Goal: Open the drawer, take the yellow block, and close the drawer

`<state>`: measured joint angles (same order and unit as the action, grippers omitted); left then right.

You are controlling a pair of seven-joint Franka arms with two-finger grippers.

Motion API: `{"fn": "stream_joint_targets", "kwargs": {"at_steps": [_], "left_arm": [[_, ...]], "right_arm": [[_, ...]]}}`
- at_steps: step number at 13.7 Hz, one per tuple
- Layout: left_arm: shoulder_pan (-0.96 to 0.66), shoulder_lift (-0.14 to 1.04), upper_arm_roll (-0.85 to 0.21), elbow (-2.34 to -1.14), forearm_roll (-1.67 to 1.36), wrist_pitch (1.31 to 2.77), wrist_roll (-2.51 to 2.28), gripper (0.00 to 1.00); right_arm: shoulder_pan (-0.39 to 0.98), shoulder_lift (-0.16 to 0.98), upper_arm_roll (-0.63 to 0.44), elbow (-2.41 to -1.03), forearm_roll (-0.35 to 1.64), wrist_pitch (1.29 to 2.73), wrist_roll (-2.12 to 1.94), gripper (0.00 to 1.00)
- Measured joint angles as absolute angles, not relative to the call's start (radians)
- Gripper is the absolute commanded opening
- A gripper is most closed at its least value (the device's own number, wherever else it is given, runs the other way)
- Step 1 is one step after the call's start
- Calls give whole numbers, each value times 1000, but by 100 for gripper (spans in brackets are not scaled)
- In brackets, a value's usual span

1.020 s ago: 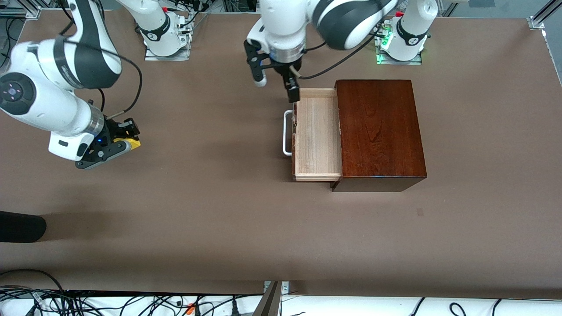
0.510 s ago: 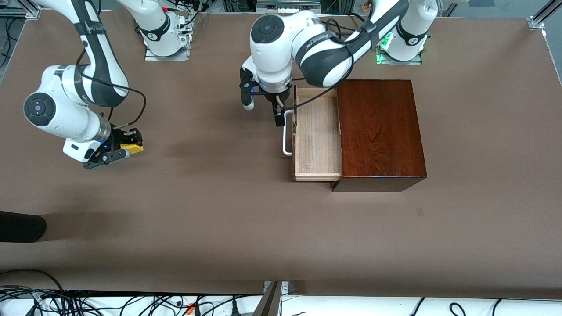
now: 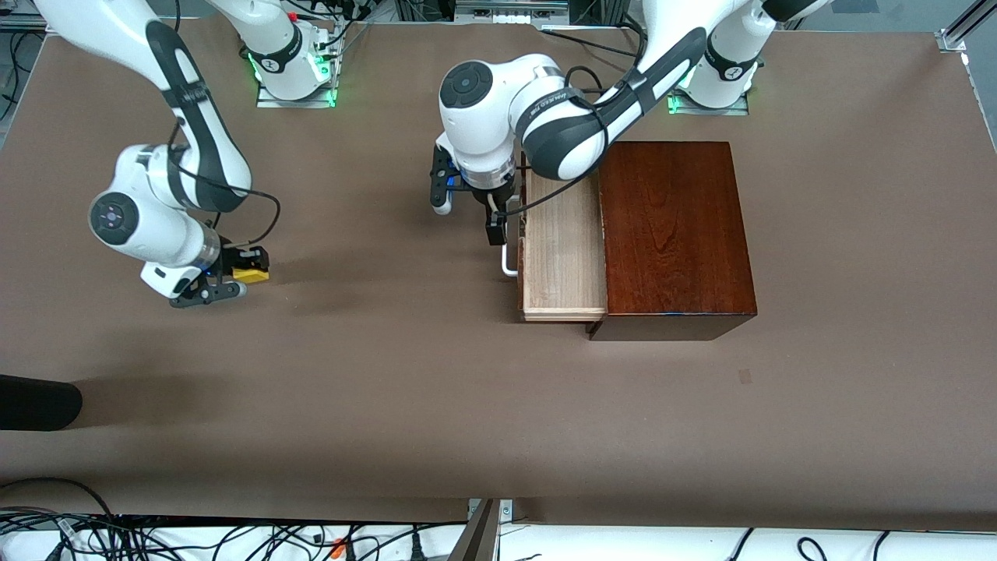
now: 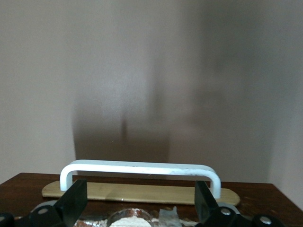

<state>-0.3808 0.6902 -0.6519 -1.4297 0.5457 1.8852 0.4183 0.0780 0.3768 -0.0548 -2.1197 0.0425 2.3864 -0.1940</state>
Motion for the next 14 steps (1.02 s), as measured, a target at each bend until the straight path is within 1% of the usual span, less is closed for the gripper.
{"fn": "stream_joint_targets", "kwargs": {"at_steps": [1,3,5,6,7,8,12,14], "left_arm": [[-381,697,-651,-1430,549,1885,415,100],[-382,706,-648,-1430,549,1885,401,100],[-382,707,-644,-1431,555,1884,397,100],[-382,707,-643,-1432,563,1882,396,100],[-382,707,-640,-1432,570,1880,395,100],[-381,707,-638,-1432,572,1879,395,100],[-377,707,-632,-1432,573,1866,395,100],[-378,707,-632,-1432,576,1865,399,100]], "right_arm": [[78,407,-55,-2120,43,2423,-186,18],[78,445,-55,-2119,43,2457,-172,18],[78,443,-55,-2116,43,2457,-137,18],[78,443,-54,-2116,43,2457,-117,25],[78,443,-52,-2116,43,2457,-109,65],[78,444,-51,-2116,43,2457,-109,100],[78,435,-51,-2101,43,2458,-109,100],[78,390,-44,-2075,43,2429,-110,100]]}}
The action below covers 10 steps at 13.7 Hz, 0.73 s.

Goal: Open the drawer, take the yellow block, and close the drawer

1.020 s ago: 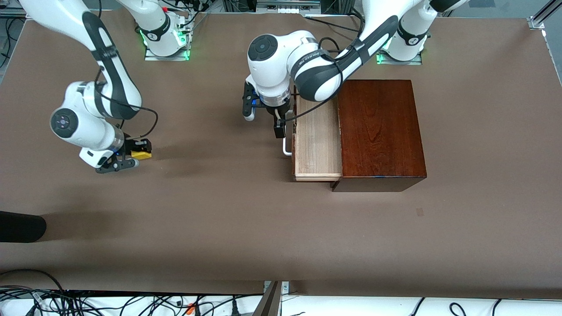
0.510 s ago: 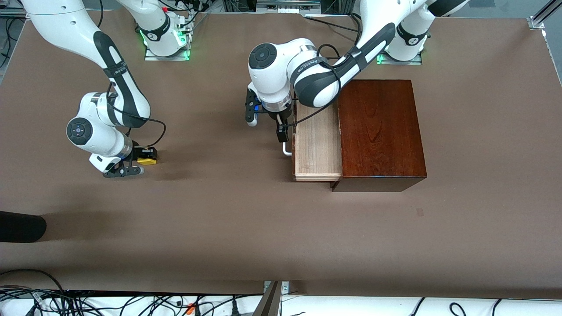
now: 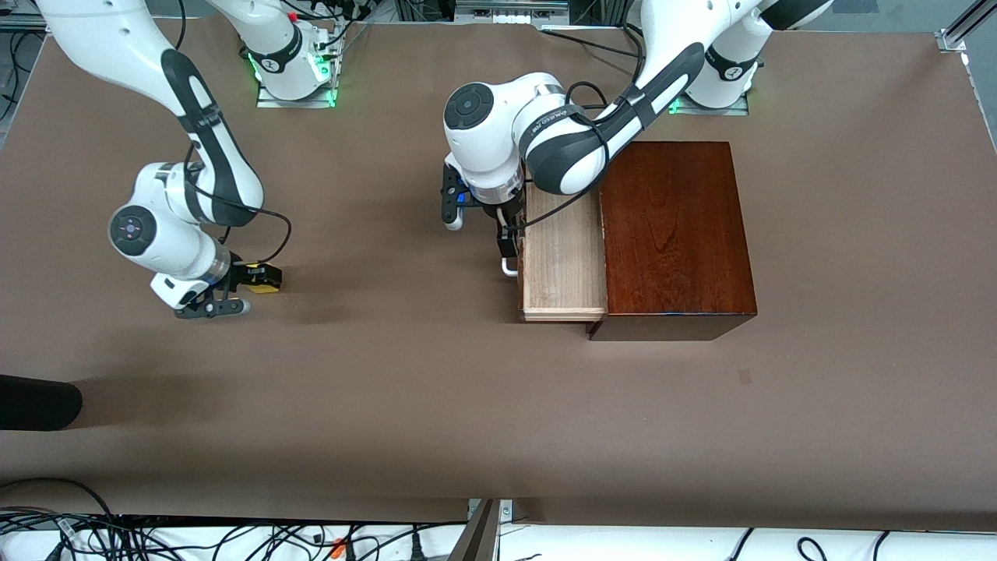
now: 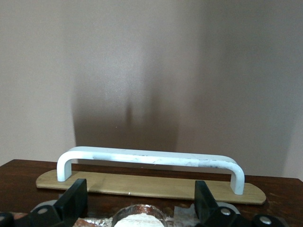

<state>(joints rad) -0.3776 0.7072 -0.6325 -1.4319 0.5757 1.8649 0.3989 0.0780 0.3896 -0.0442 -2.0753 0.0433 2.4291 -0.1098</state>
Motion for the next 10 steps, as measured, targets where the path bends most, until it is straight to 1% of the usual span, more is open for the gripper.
{"fn": "stream_joint_targets", "kwargs": {"at_steps": [3,4,7,10], "left_arm": [[-377,707,-633,-1431,578,1860,401,100],[-375,706,-633,-1431,581,1856,404,100],[-361,702,-633,-1430,584,1826,406,100],[-345,700,-640,-1430,584,1802,407,100]], "right_arm": [[78,268,-39,-2027,43,2340,-144,100],[78,220,-39,-2013,43,2283,-155,100],[78,90,-42,-1929,43,2013,-157,100],[77,22,-61,-1783,43,1778,-154,100]]}}
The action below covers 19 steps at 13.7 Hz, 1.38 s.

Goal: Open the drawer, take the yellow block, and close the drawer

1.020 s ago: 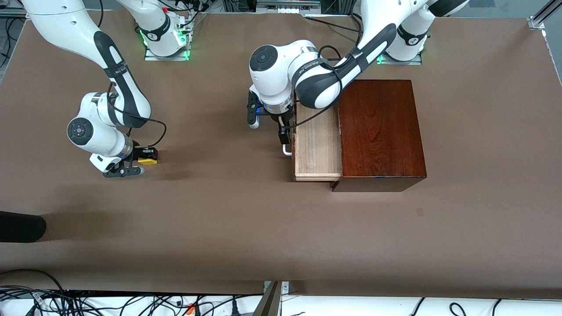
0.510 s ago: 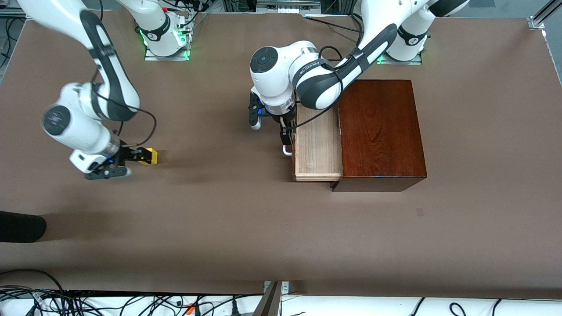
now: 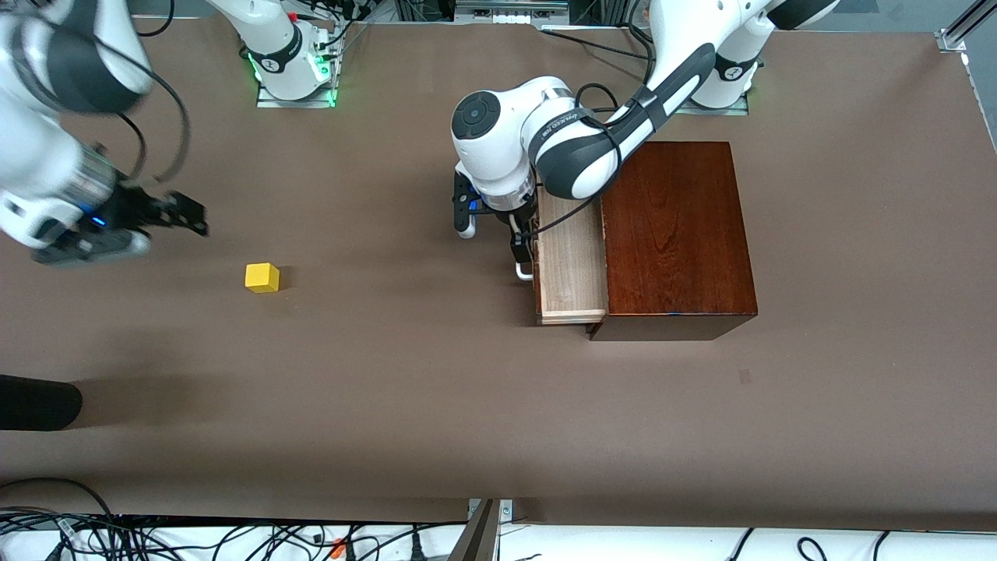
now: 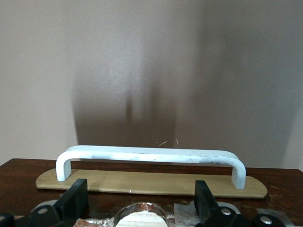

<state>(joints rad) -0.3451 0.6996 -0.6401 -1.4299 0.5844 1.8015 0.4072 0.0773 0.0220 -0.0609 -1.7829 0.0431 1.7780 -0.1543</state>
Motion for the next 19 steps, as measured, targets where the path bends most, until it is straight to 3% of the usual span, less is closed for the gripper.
{"fn": "stream_joint_targets", "kwargs": {"at_steps": [2,9,19], "left_arm": [[-342,699,-641,-1430,584,1791,407,100],[-312,672,-647,-1465,584,1752,410,100],[-252,646,-646,-1504,584,1641,412,100]], "right_arm": [[77,3,-73,-1706,43,1680,-143,100],[77,5,-68,-1594,43,1589,-106,100],[79,37,-67,-1572,23,1576,-95,100]]}}
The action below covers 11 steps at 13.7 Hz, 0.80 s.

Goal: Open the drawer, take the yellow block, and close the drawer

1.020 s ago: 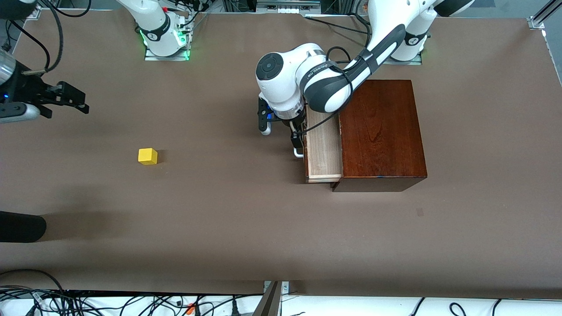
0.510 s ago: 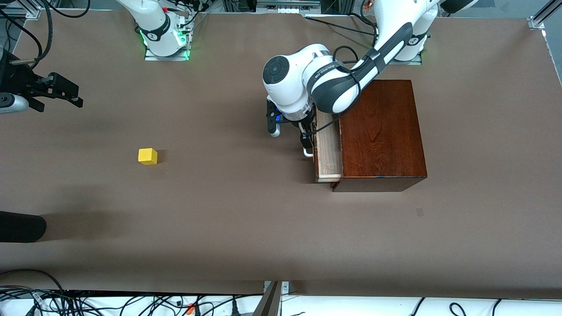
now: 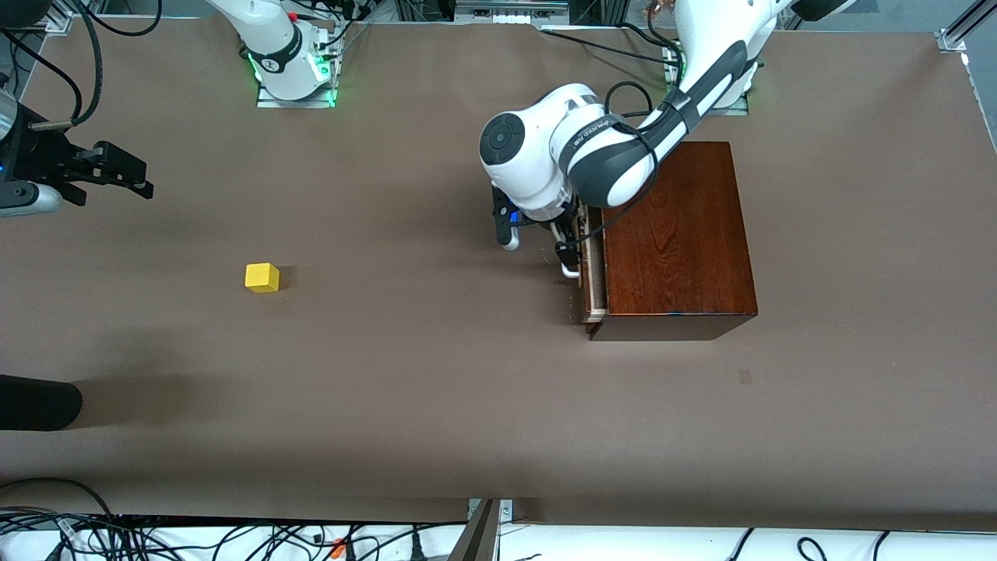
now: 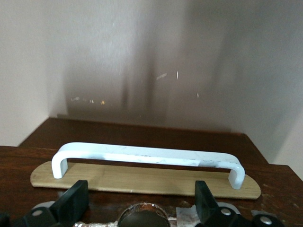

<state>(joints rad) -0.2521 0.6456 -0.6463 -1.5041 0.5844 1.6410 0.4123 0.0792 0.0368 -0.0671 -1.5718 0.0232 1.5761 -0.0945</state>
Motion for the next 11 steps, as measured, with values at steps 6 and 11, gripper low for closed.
{"fn": "stream_joint_targets", "kwargs": {"at_steps": [6,11], "left_arm": [[-221,639,-647,-1517,584,1608,412,100],[-218,637,-651,-1517,584,1614,388,100]], "right_arm": [[121,37,-61,-1569,3,1576,-50,100],[121,37,-72,-1569,1,1576,-41,100]]}}
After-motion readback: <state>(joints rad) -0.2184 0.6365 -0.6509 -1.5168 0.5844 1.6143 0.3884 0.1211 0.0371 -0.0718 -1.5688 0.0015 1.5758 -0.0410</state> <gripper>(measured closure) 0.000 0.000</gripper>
